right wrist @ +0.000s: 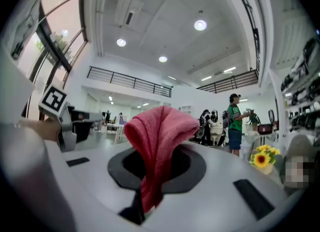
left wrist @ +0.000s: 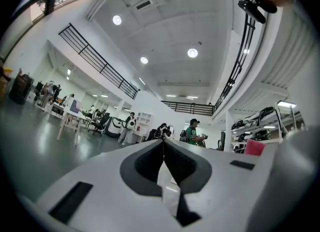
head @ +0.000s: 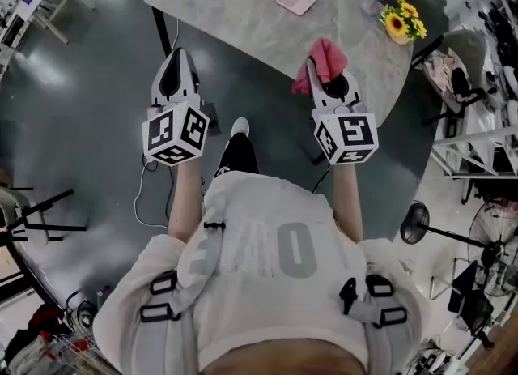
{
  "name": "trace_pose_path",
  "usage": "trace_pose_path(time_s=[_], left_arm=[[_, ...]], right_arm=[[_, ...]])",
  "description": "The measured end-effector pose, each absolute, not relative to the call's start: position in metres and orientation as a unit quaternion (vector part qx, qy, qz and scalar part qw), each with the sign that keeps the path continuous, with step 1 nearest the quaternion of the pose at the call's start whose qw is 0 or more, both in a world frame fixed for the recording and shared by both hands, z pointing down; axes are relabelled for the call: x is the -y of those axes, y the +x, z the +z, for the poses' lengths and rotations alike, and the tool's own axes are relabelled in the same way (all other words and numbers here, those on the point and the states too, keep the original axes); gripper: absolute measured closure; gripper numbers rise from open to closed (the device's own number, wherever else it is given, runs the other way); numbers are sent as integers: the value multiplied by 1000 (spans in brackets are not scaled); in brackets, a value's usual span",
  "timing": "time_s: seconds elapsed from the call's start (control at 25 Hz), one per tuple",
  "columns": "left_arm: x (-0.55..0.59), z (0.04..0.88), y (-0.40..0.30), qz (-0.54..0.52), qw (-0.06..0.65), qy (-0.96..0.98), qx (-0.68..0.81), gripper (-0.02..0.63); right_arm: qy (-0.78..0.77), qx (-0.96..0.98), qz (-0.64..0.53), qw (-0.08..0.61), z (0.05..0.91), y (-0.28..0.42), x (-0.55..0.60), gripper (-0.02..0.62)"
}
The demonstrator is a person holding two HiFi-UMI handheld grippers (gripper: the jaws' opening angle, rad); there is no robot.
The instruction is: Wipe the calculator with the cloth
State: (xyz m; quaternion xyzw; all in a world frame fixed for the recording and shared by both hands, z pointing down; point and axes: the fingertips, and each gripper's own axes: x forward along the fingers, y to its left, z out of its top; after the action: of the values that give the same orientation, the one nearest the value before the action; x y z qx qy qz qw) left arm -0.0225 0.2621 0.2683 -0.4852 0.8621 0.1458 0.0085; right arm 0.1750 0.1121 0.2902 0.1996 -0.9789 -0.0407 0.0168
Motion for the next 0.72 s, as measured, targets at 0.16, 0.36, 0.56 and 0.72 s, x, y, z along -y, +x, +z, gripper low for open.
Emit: trace_pose_path(time_s=[0.16,0.36,0.56,0.72], left_arm=[[-223,264,-71,144,12,-492,-858,584],[-172,252,-126,120,16,-519,-846,584],[-125,237,-173,119,13,-547,-829,584],[-94,231,-187,111,27,-568,-815,584]], right_arm=[[206,978,-22,-1,279,121,-76,540],[208,978,-26,10,267,46,-44,540],[206,978,-27,35,262,-11,-23,540],[222,974,-26,34,261,-32,-7,540]])
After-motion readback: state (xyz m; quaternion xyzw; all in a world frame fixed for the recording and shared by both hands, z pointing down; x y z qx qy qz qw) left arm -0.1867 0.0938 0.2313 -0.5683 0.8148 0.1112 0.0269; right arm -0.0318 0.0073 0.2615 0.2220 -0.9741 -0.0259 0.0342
